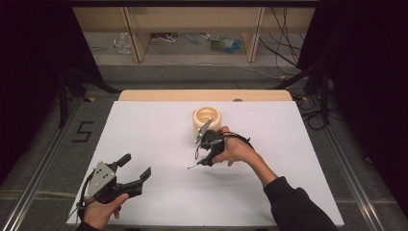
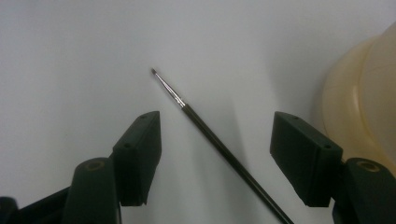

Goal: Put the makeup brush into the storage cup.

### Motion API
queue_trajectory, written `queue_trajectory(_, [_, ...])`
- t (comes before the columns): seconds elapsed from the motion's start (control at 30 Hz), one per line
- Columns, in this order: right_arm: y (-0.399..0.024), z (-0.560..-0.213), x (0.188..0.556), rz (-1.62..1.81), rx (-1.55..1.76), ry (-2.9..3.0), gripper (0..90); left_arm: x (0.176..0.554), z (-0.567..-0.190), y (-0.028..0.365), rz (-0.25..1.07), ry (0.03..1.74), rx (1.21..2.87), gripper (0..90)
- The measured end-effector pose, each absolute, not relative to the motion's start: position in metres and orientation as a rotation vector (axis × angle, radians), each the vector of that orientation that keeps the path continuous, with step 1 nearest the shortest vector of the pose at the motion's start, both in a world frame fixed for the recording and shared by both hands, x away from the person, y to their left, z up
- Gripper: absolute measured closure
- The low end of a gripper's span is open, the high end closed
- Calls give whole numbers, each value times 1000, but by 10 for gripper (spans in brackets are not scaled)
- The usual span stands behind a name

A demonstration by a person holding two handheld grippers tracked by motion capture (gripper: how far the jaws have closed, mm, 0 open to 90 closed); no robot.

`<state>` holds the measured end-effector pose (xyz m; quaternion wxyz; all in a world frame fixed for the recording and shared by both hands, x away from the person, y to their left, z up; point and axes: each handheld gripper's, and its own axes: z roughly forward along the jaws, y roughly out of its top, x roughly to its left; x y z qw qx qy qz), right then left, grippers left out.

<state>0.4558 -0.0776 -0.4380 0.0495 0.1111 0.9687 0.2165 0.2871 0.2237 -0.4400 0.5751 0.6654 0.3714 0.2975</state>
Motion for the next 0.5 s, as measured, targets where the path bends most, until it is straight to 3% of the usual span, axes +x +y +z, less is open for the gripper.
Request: queue_trajectory(0.5, [-64, -447, 459, 597, 299, 2981, 385, 287, -440, 224, 696, 867, 1558, 168])
